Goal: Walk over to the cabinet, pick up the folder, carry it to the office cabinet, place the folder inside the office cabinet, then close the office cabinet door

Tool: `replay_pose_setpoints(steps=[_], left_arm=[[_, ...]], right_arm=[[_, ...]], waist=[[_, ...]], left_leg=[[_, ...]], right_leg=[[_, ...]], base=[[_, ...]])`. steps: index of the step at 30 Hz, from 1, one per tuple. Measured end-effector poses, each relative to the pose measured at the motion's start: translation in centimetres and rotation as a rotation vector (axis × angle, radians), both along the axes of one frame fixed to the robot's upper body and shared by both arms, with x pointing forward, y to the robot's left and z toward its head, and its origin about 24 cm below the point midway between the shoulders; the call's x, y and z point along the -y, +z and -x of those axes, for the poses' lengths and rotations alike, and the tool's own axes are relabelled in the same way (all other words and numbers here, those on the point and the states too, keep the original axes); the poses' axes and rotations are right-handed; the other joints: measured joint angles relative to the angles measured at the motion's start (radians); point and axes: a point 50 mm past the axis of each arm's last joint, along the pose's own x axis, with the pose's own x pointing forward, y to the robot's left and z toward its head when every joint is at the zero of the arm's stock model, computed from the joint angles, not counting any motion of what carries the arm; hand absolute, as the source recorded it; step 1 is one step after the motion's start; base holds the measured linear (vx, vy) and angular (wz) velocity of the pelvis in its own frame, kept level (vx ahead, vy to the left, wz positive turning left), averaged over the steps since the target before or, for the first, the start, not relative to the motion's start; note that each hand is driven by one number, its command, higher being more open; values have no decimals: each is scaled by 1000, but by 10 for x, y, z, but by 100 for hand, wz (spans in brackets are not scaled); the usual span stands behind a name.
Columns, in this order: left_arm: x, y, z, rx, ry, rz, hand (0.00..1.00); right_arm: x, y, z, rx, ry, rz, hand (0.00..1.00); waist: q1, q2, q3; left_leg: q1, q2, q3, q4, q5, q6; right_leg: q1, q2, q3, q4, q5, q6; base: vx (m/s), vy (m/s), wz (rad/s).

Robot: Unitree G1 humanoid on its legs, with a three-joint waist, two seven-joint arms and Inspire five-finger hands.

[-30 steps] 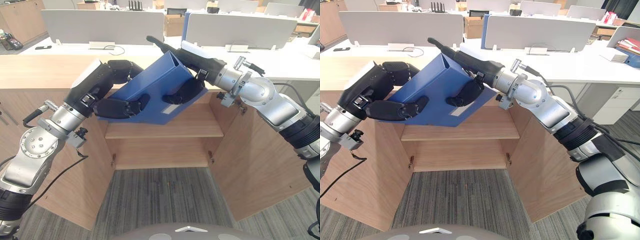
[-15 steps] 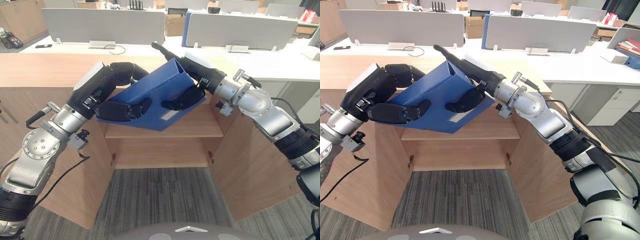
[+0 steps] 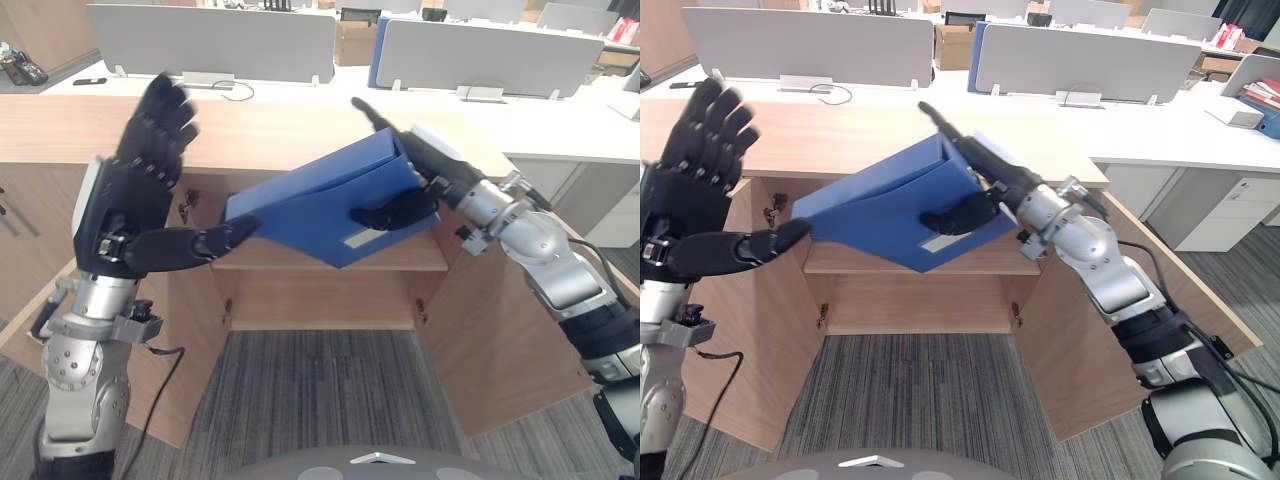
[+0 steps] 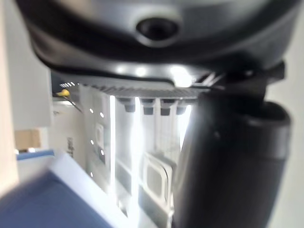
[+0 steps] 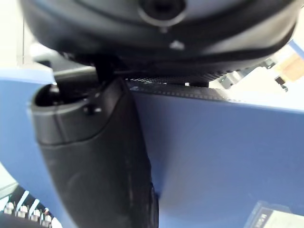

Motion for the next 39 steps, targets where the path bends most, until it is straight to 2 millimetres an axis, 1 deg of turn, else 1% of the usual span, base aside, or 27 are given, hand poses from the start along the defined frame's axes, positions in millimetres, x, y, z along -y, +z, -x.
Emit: replay_pose_setpoints(steps=[2,4,5,8,10,13,15,16,17,18,19,20,21,22,23,24,25,27,29,31,32,34,36,38,39], left_arm=[[-4,-12,6,-39,51,70,100],[-9,-24,17,-63,113,169,100],[-10,-27,19,-66,130,185,100],[-17,-39,29,-76,211,292,100],[-22,-51,37,-117,273,336,100],[-25,-73,49,-223,328,387,100],[-25,-97,58,-328,345,430,100],[-24,-103,59,-360,343,439,100],[-22,-114,62,-410,336,455,100],[-14,-134,65,-499,296,512,100],[-11,-142,65,-540,281,527,100],[-5,-154,66,-598,255,549,100],[4,-168,66,-677,209,574,100],[15,-182,67,-758,157,588,100],[20,-190,68,-802,130,595,100],[30,-204,70,-878,92,612,100],[35,-210,72,-913,81,620,100],[47,-232,81,-1041,58,648,100],[50,-243,90,-1114,60,660,100],[51,-249,95,-1149,71,664,100],[51,-253,99,-1173,81,668,100],[52,-258,103,-1204,104,676,100],[53,-266,110,-1253,140,694,100],[53,-275,117,-1303,176,706,100],[52,-283,123,-1357,218,716,100]], right_arm=[[12,-2,2,0,-52,-12,0],[22,-11,6,-15,-105,-30,0],[25,-13,7,-21,-118,-43,0],[38,-29,13,-63,-194,-126,0],[45,-40,18,-78,-250,-155,0],[56,-62,27,-152,-328,-217,0],[58,-89,38,-232,-386,-361,0],[58,-97,41,-255,-402,-405,0],[56,-109,44,-296,-420,-485,0],[53,-131,50,-378,-445,-661,0],[51,-139,52,-414,-455,-729,0],[47,-152,53,-474,-461,-837,0],[42,-167,55,-539,-469,-972,0],[37,-180,57,-595,-487,-1075,0],[35,-188,58,-625,-497,-1135,0],[31,-200,61,-676,-519,-1229,0],[29,-206,62,-703,-528,-1272,0],[23,-225,67,-781,-567,-1384,0],[21,-234,70,-821,-592,-1461,0],[17,-241,69,-854,-602,-1546,0],[15,-244,68,-868,-605,-1606,0],[5,-248,58,-903,-608,-1705,0],[-3,-254,53,-950,-631,-1778,0],[-9,-259,50,-988,-653,-1789,0],[-14,-264,47,-1022,-686,-1803,0]], waist=[[2,-2,9],[1,-2,10],[1,-2,10],[1,1,12],[0,4,14],[-1,9,19],[-4,12,22],[-4,13,24],[-6,16,28],[-8,21,35],[-8,22,37],[-10,22,37],[-12,24,41],[-16,24,47],[-17,26,52],[-20,28,61],[-23,29,66],[-25,38,83],[-25,45,96],[-22,50,110],[-14,56,119],[2,69,146],[3,82,159],[8,82,160],[15,79,161]], left_leg=[[-2,0,1,0,2,2],[-1,0,1,1,2,2],[-2,0,0,1,2,2],[-3,0,-5,1,0,0],[-4,0,-6,1,-2,-1],[-6,0,-7,1,-3,-1],[-6,0,-10,1,-3,-1],[-6,0,-10,1,-3,-1],[-6,-1,-10,1,-3,-1],[-8,-2,-11,1,-3,-1],[-10,-3,-11,1,-3,-1],[-20,-3,-11,1,-3,-1],[-32,-1,-13,4,-1,1],[-36,-4,-15,5,1,3],[-35,-6,-16,5,1,3],[-35,-11,-20,5,1,4],[-36,-12,-20,5,0,4],[-38,-18,-19,6,-3,9],[-37,-22,-17,6,-5,12],[-37,-25,-11,6,-7,16],[-37,-25,-5,7,-9,18],[-38,-23,24,41,-29,27],[-35,-19,39,74,-53,29],[-34,-19,49,86,-62,30],[-31,-22,58,88,-69,24]], right_leg=[[0,0,1,-1,6,3],[2,0,1,-4,10,6],[2,0,0,-4,11,6],[8,1,-6,-14,12,7],[9,1,-7,-15,12,7],[7,0,-9,-15,11,7],[4,0,-13,-15,9,6],[3,-1,-13,-15,8,6],[3,-2,-13,-15,6,6],[1,-4,-13,-15,4,6],[-1,-4,-14,-16,4,6],[-10,-5,-14,-16,4,7],[-15,-6,-14,-18,12,17],[-16,-8,-16,-22,16,19],[-17,-9,-17,-22,16,20],[-18,-12,-21,-23,17,22],[-18,-13,-20,-24,18,23],[-17,-19,-18,-31,22,28],[-18,-22,-15,-31,22,30],[-19,-25,-10,-26,22,30],[-29,-26,-2,-12,22,30],[-47,-26,20,26,22,30],[-58,-29,15,70,22,30],[-64,-34,10,85,23,30],[-64,-37,10,85,26,33]], base=[[0,0,0],[0,0,0],[0,0,0],[17,-6,4],[0,0,0],[0,0,0],[-37,-6,4],[-41,-5,2],[-47,-1,1],[-55,1,1],[-43,4,2],[-35,3,2],[-19,1,4],[-17,4,5],[-11,9,7],[-23,21,6],[-13,26,4],[0,0,0],[13,21,-4],[16,19,-9],[9,18,-18],[-24,28,-35],[-60,28,-28],[-42,24,-18],[-79,44,-17]])
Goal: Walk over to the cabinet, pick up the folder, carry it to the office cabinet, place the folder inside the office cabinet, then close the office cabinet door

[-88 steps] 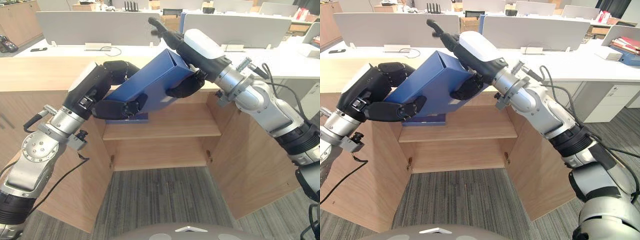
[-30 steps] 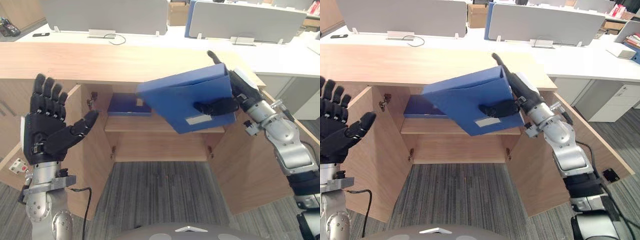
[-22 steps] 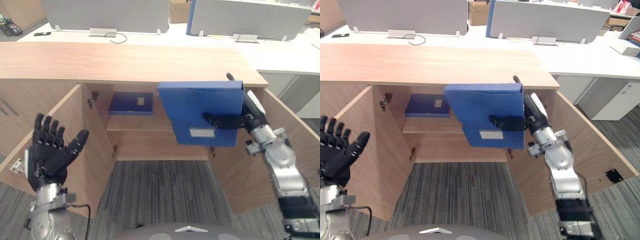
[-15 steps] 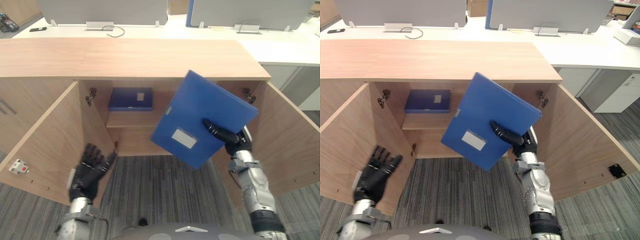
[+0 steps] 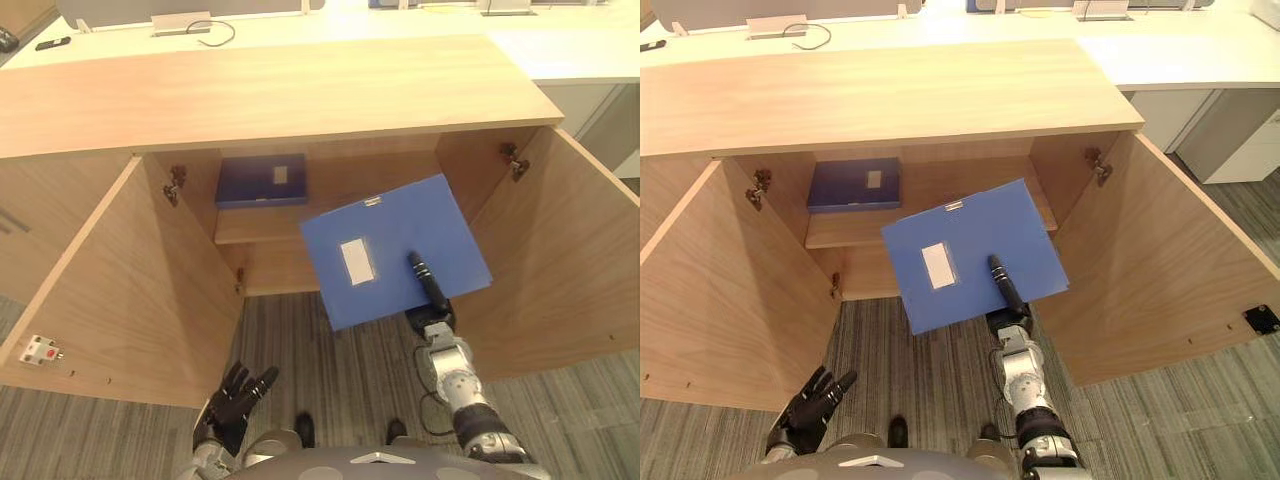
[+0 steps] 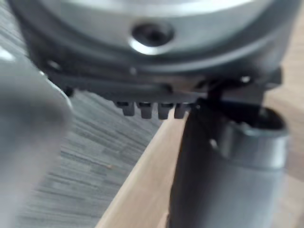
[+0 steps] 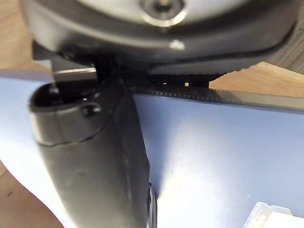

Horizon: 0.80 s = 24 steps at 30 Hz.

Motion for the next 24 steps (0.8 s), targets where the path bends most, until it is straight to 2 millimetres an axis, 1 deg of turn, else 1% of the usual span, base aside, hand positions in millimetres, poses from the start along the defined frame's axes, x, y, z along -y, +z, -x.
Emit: replay_pose_setpoints(steps=[1,3,5,6,7,8,9,10,12,13,15,16,19,20,21,22,23,24], left_arm=[[0,-8,5,-66,20,-6,100],[-1,-16,15,-160,55,-18,100],[-6,-20,22,-227,84,-52,100],[-6,-23,28,-268,101,-64,100],[-5,-25,34,-307,115,-71,100],[-3,-26,36,-326,119,-76,100],[-1,-28,41,-355,131,-76,100],[1,-29,43,-366,135,-72,100],[2,-30,46,-378,186,-60,100],[2,-30,46,-379,190,-57,100],[2,-31,45,-384,207,-47,100],[2,-31,45,-386,206,-47,100],[3,-31,43,-389,207,-46,100],[5,-31,43,-389,207,-43,100],[6,-32,41,-388,204,-40,100],[7,-32,39,-386,202,-41,100],[9,-32,36,-383,195,-39,100],[9,-32,35,-383,192,-39,100]], right_arm=[[-4,-4,-3,-46,-6,-15,0],[-11,-7,-9,-111,-27,-49,0],[-18,-5,-19,-153,-78,-123,0],[-21,-1,-27,-165,-120,-180,0],[-23,6,-37,-168,-165,-234,0],[-23,9,-41,-167,-187,-255,0],[-21,16,-48,-159,-226,-288,0],[-19,18,-50,-154,-246,-298,0],[-11,29,-60,-139,-321,-322,0],[-9,32,-63,-132,-338,-331,0],[-4,46,-75,-98,-393,-371,0],[-2,50,-78,-89,-404,-384,0],[6,68,-92,-44,-456,-446,0],[8,74,-96,-27,-470,-458,0],[15,86,-105,1,-494,-477,0],[19,92,-108,18,-502,-483,0],[26,104,-114,57,-515,-492,0],[28,110,-117,74,-522,-496,0]], waist=[[9,-3,2],[18,-10,8],[22,-10,26],[27,-6,40],[36,5,53],[40,9,57],[40,19,67],[40,21,68],[42,22,69],[42,21,69],[50,18,71],[51,19,71],[49,28,75],[50,32,80],[50,42,86],[50,46,88],[51,56,97],[52,60,98]], left_leg=[[1,-1,7,0,-3,0],[-2,-2,6,-1,-3,-1],[-4,-1,3,-4,-5,3],[-5,-1,-3,-8,-5,3],[-4,-1,-22,-17,-4,3],[-6,0,-33,-21,0,1],[-5,3,-53,-31,9,-2],[-4,5,-63,-39,15,-5],[-3,9,-95,-79,47,-13],[-8,9,-102,-86,55,-20],[-35,8,-118,-86,66,-23],[-41,8,-123,-86,68,-24],[-76,18,-163,-85,79,-34],[-83,23,-174,-83,82,-35],[-101,29,-195,-82,92,-35],[-110,32,-203,-82,95,-37],[-125,36,-218,-82,100,-39],[-133,38,-220,-81,102,-42]], right_leg=[[-1,-1,-5,-4,8,-3],[0,-3,-34,-11,16,-14],[-2,-3,-43,-11,20,-19],[-13,-1,-43,1,19,-19],[-28,6,-40,21,23,-25],[-35,9,-40,28,25,-28],[-36,13,-42,35,25,-30],[-35,15,-46,36,24,-31],[-32,16,-80,28,11,-51],[-31,16,-89,19,10,-52],[-28,17,-112,-18,3,-60],[-28,17,-118,-25,1,-60],[-27,24,-165,-51,-2,-61],[-28,26,-178,-51,-5,-66],[-33,32,-204,-51,-9,-72],[-38,34,-212,-51,-11,-74],[-46,38,-224,-49,-14,-78],[-53,39,-230,-47,-17,-80]], base=[[-70,39,-15],[-91,13,-5],[-92,-7,-2],[-76,-20,-9],[-68,-22,-11],[-33,-26,2],[-7,-18,16],[19,-20,34],[40,-19,39],[28,-22,33],[20,-18,25],[29,-19,24],[31,-38,39],[39,-60,48],[26,-53,41],[22,-71,45],[3,-45,27],[19,-61,36]])
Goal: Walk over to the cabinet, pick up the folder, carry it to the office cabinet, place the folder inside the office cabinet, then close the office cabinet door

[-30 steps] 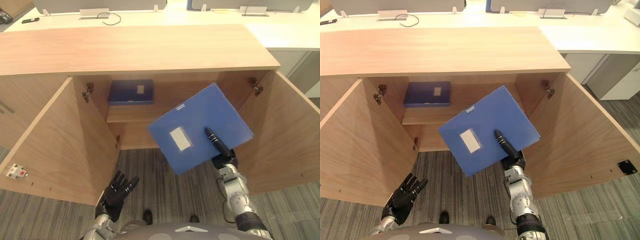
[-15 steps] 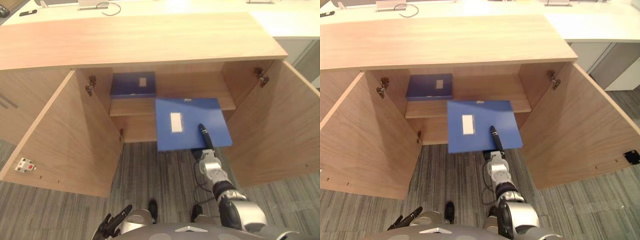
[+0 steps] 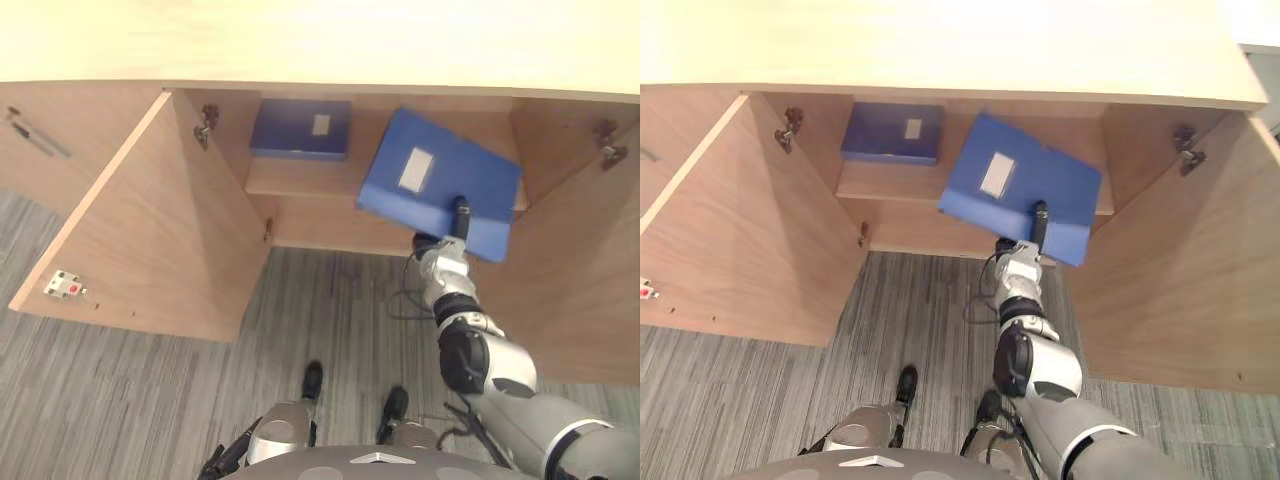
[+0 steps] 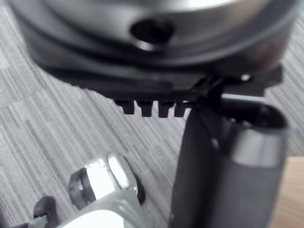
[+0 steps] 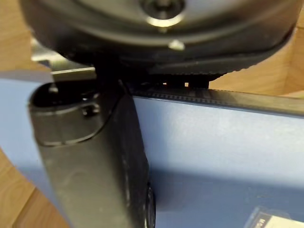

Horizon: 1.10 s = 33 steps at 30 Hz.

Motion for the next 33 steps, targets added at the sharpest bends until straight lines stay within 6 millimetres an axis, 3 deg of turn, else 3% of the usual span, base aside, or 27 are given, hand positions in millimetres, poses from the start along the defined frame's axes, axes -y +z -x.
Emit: replay_pose_setpoints(steps=[2,4,7,9,11,15,17,19,20,22,24,26,28,33], left_arm=[[2,0,-4,-5,-32,-7,100],[2,0,-7,0,-32,-12,100],[8,0,-17,28,30,0,100],[11,0,-20,35,73,9,100],[11,0,-20,31,81,-2,100],[10,-1,-14,-3,105,0,100],[7,-2,-7,-33,136,-12,100],[8,-3,-2,-65,118,-14,100],[6,-3,-3,-72,127,-17,100],[1,-2,-5,-69,136,-39,100],[-4,-2,-6,-77,97,-64,100],[-9,-1,-6,-88,50,-83,100],[-6,-3,-2,-112,0,-77,100],[-5,-3,-2,-121,-71,-83,100]], right_arm=[[11,15,-6,36,-29,18,0],[17,21,-7,57,-65,17,0],[23,30,-7,78,-115,4,0],[23,39,-9,115,-127,7,0],[17,49,-11,157,-115,16,0],[5,53,-14,171,-72,42,0],[-11,45,-13,148,-42,20,0],[-19,37,-10,126,-23,21,0],[-23,28,-6,106,-9,22,0],[-23,7,6,55,-12,11,0],[-18,-11,17,3,-23,13,0],[-11,-24,26,-38,-33,24,0],[1,-40,37,-105,-45,53,0],[29,-48,47,-165,-82,138,0]], waist=[[0,15,11],[2,23,28],[4,45,51],[13,54,57],[20,53,57],[32,44,62],[38,29,67],[44,42,52],[54,15,41],[52,-30,10],[52,-45,-5],[53,-41,-22],[54,-16,-54],[41,2,-71]], left_leg=[[-21,1,-20,18,2,-2],[-73,-11,-26,149,-55,-1],[-180,-9,45,410,-129,5],[-209,4,80,476,-141,12],[-213,19,101,480,-148,17],[-225,36,136,529,-148,16],[-253,68,187,585,-195,12],[-214,125,188,452,-160,8],[-198,122,198,429,-175,-6],[-180,99,224,423,-203,13],[-135,61,236,416,-220,35],[-91,24,236,400,-226,43],[-29,-4,233,344,-226,44],[48,-34,218,284,-223,50]], right_leg=[[-6,0,-22,15,-17,3],[-5,-16,-45,68,-56,2],[2,-33,-76,153,-118,2],[-6,-36,-80,191,-146,2],[-19,-33,-76,208,-176,-3],[-7,-31,-66,185,-175,-2],[25,-18,-33,157,-166,0],[37,14,-8,148,-159,19],[38,12,22,128,-154,34],[89,-3,20,33,-113,63],[141,-35,26,-18,-96,82],[162,-70,54,-19,-88,93],[148,-98,95,35,-72,98],[30,-159,120,288,-80,86]], base=[[22,-47,34],[7,-18,34],[-12,-8,32],[-57,-24,12],[-64,-40,-2],[-8,-20,-21],[84,25,-50],[141,87,-61],[213,157,-51],[288,167,-24],[235,169,-16],[214,183,-36],[196,172,-52],[105,155,-37]])
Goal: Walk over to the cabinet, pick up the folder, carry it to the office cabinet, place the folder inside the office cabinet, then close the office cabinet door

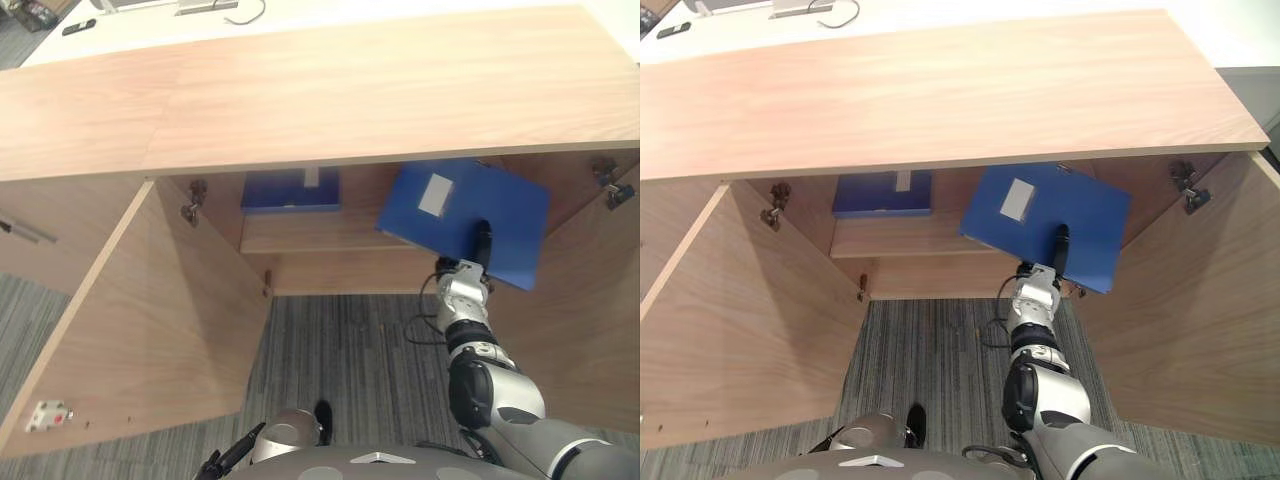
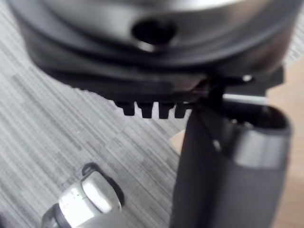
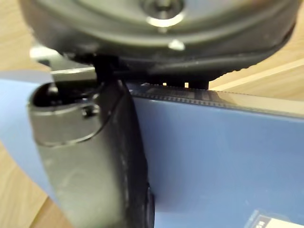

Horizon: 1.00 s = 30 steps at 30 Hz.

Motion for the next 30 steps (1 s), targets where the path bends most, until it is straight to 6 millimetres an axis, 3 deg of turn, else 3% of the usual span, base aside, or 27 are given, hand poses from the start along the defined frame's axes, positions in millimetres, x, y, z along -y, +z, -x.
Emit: replay_pose_setpoints(steps=[1,2,4,5,6,7,8,9,10,11,14,16,21,27,30], left_arm=[[0,0,0,-2,-14,-4,100],[-3,1,-1,-6,-37,-16,100],[-6,1,-7,8,-48,-24,100],[-5,2,-15,27,-55,-23,100],[-5,3,-21,45,-64,-29,100],[-8,4,-24,62,-65,-43,100],[-14,6,-26,75,-61,-62,100],[-12,7,-35,100,-55,-64,100],[-4,7,-38,115,-55,-45,100],[-1,7,-40,124,-54,-41,100],[6,7,-45,149,-38,-24,100],[7,8,-45,156,-15,-16,100],[10,10,-53,189,7,-19,100],[11,16,-71,260,50,-24,100],[10,16,-73,266,50,-26,100]], right_arm=[[2,1,0,0,-1,8,0],[5,3,-1,4,1,15,0],[6,11,-7,26,6,24,0],[8,21,-14,56,8,34,0],[9,31,-20,84,9,38,0],[7,40,-27,110,14,38,0],[5,48,-31,128,13,35,0],[10,62,-35,171,6,55,0],[10,77,-40,215,13,87,0],[9,84,-43,235,15,93,0],[6,117,-56,329,5,69,0],[3,150,-65,422,-12,44,0],[7,221,-74,607,-49,39,0],[8,287,-74,761,-64,8,0],[5,307,-72,799,-52,19,0]], waist=[[-2,2,1],[-3,1,1],[-7,9,15],[-8,26,44],[-14,29,70],[-23,20,86],[-32,-2,101],[-25,17,136],[-28,42,162],[-28,50,173],[-26,43,210],[-24,46,233],[-15,52,278],[1,60,313],[1,59,314]], left_leg=[[6,0,-11,-1,-3,5],[13,2,-35,-3,-7,12],[10,15,-62,-3,-7,12],[6,32,-72,3,-8,10],[-5,38,-73,17,-10,9],[-35,38,-74,48,-24,-15],[-63,29,-75,86,-49,-43],[-91,53,-84,152,-109,-63],[-137,87,-93,201,-124,-72],[-151,98,-95,209,-125,-73],[-232,123,-115,232,-121,-80],[-309,133,-131,288,-132,-98],[-444,134,-148,398,-160,-102],[-543,115,-159,463,-166,-102],[-573,103,-165,467,-166,-101]], right_leg=[[-24,-6,1,45,-7,-6],[-74,-12,2,116,-65,-38],[-144,14,3,157,-122,-39],[-193,42,3,163,-127,-46],[-229,51,3,150,-125,-43],[-255,54,3,98,-100,-29],[-271,47,4,33,0,-33],[-274,58,-20,41,-15,-49],[-278,88,-44,31,-12,-58],[-285,98,-50,28,-8,-64],[-348,113,-83,50,-11,-79],[-399,116,-99,71,-13,-87],[-500,104,-106,133,-18,-99],[-598,68,-106,219,-40,-122],[-632,51,-109,245,-50,-124]], base=[[84,46,-21],[61,-4,-17],[33,-88,-11],[-21,-170,-2],[-49,-161,13],[-66,-196,30],[-58,-247,34],[-78,-300,32],[-70,-250,17],[-103,-208,18],[-111,-168,23],[-111,-90,17],[-94,15,7],[-44,28,10],[-44,8,14]])
